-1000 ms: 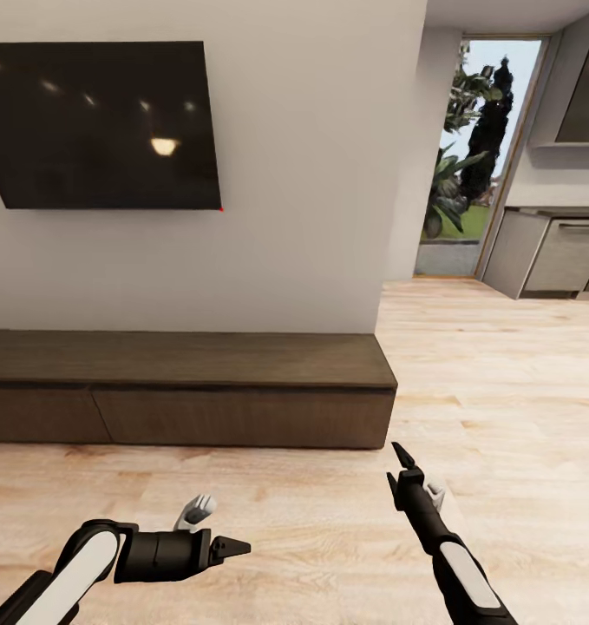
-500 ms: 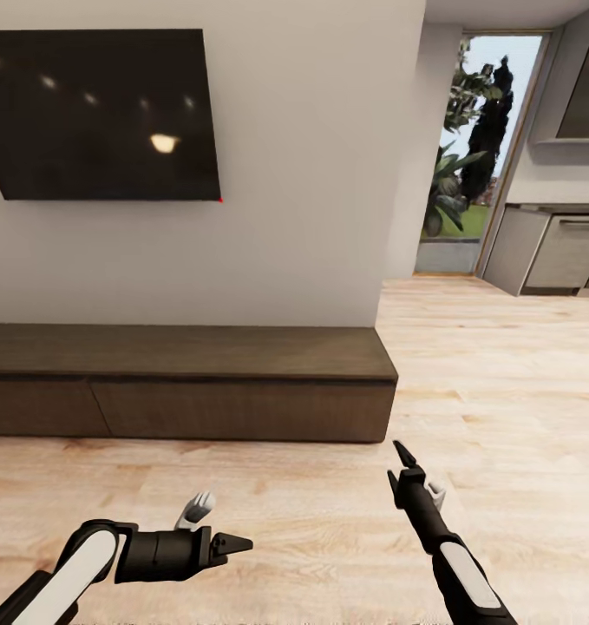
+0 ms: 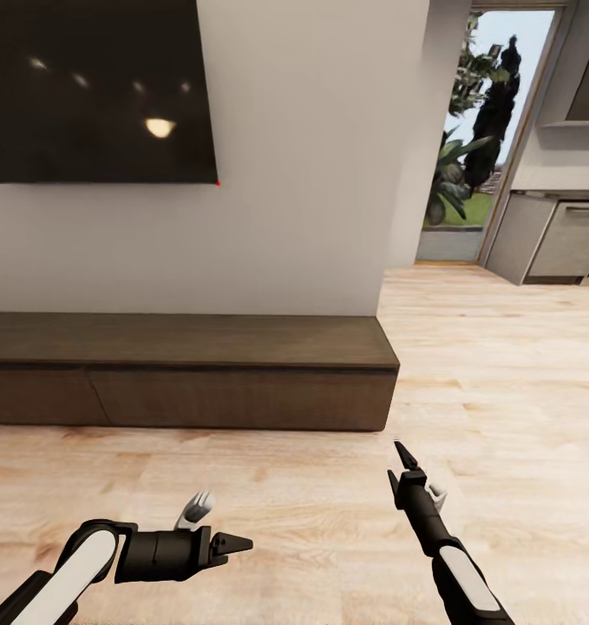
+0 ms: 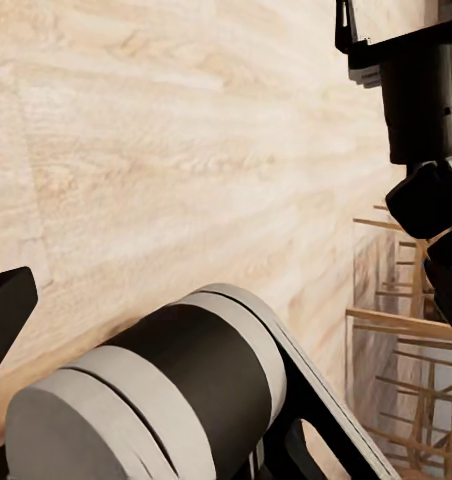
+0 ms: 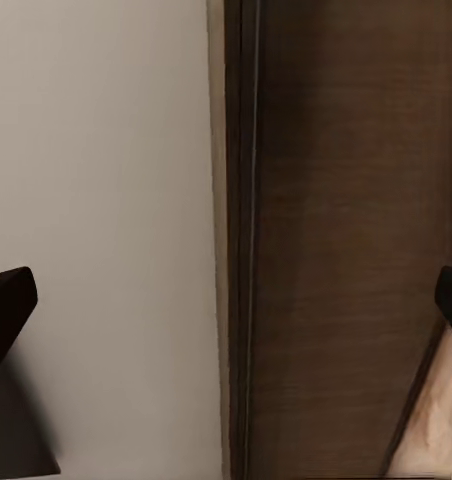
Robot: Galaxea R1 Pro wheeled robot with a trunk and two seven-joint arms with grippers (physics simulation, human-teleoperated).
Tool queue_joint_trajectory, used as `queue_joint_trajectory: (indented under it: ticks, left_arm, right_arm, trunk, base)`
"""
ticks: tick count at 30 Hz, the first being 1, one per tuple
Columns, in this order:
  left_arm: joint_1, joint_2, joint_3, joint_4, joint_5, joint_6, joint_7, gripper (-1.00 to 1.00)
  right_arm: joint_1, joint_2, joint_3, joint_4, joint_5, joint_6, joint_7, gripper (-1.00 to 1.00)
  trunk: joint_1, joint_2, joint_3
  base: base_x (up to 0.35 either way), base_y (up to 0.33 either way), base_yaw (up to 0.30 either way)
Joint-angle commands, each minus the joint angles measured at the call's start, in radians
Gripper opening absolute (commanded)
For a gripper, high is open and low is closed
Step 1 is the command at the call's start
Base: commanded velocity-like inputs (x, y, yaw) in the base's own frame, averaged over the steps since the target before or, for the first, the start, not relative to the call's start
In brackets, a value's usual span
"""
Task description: Place each of the two pumpkins and all three candles from the living room inside a cabinet in the living room (use any cabinet), then make sure every cabinet is closed, and position the cauldron so it is next to a table in the living room.
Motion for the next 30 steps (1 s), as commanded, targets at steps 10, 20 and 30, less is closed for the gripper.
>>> queue_joint_trajectory:
  ticks: [10, 20, 30]
  left_arm:
    - [0.000, 0.001, -0.001, 0.000, -0.009, 0.001, -0.010, 1.00]
    - [0.000, 0.000, -0.004, -0.013, -0.009, 0.001, -0.010, 1.00]
    - [0.001, 0.000, -0.004, -0.014, -0.009, 0.001, -0.010, 1.00]
  right_arm:
    - [-0.001, 0.001, -0.005, 0.008, -0.010, 0.008, 0.002, 1.00]
    - [-0.001, 0.001, -0.007, 0.010, -0.012, 0.006, 0.008, 1.00]
    - [-0.001, 0.001, -0.007, 0.010, -0.010, 0.005, 0.026, 1.00]
  trunk:
    - [0.004, -0.003, -0.036]
    - [0.004, -0.003, -0.036]
    - [0.004, -0.003, -0.036]
  base:
    - [0.000, 0.000, 0.000]
    - [0.012, 0.000, 0.000]
    - [0.138, 0.000, 0.000]
